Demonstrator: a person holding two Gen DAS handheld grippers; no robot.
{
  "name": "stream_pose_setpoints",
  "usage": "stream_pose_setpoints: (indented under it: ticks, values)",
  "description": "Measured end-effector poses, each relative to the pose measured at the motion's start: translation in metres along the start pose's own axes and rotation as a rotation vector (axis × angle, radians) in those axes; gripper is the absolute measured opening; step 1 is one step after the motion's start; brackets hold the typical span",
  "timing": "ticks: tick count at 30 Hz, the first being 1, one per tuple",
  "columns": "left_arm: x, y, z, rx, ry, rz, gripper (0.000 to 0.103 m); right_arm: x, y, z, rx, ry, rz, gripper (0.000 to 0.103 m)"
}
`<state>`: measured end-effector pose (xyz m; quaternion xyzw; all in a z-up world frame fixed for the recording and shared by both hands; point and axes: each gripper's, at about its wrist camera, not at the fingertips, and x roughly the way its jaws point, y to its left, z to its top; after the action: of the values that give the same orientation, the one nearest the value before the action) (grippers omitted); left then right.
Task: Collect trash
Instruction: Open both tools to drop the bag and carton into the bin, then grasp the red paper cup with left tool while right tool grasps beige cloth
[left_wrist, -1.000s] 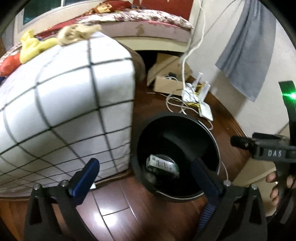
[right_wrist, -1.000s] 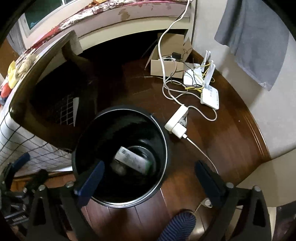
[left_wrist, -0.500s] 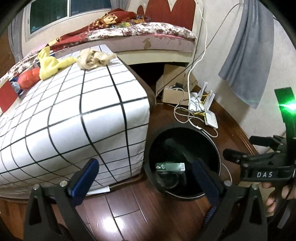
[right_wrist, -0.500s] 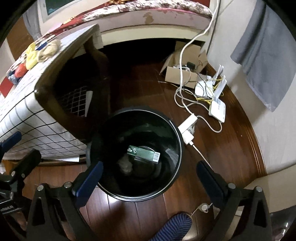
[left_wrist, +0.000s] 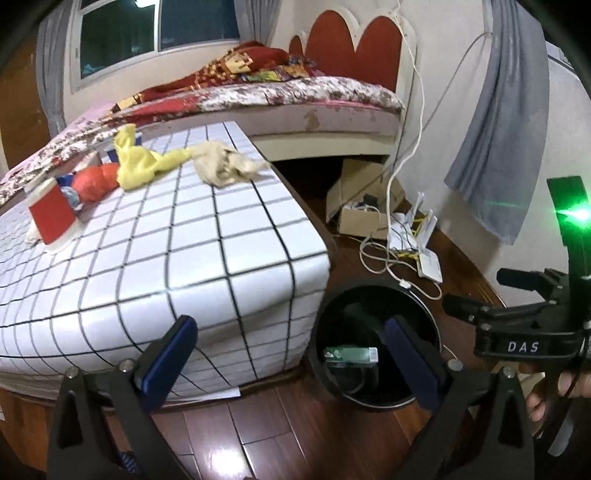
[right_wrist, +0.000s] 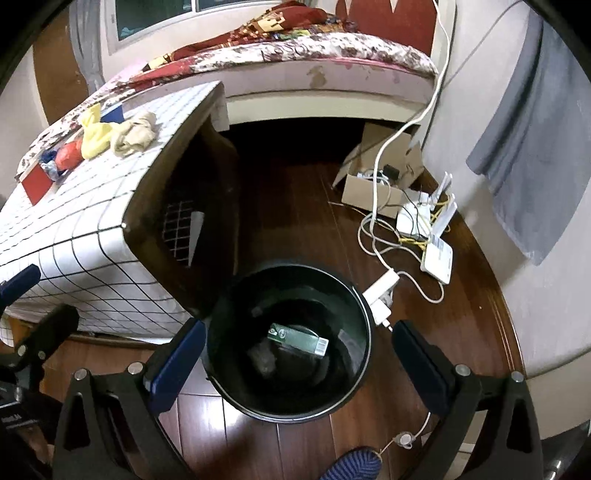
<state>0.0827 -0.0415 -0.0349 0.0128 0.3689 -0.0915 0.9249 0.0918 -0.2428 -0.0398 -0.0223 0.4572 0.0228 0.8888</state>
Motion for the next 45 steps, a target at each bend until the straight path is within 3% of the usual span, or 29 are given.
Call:
stream_pose_setpoints:
  ticks: [16,26,30,37,45]
  values:
    - [-0.022,0.04,0.01,-0.039,-0.077,0.055,0.102,-0.016,0.041,0.026,-0.07,-0.074,0.033,0.102]
    - [-0.04,0.116,0.014,-0.149,-0.115,0.15,0.102,-0.015,0.103,0.057,-0.15,-0.133,0.113,0.102]
    - [-0.036,0.152,0.018,-0.174,-0.105,0.233,0.102,-0.011,0.13,0.071,-0.198,-0.151,0.145,0.102]
    - [-0.021,0.203,0.026,-0.228,-0.1,0.32,0.102,0.005,0.167,0.122,-0.194,-0.204,0.236,0.102]
    - [0.01,0.239,0.046,-0.269,-0.099,0.319,0.102,0.043,0.185,0.154,-0.188,-0.194,0.225,0.102]
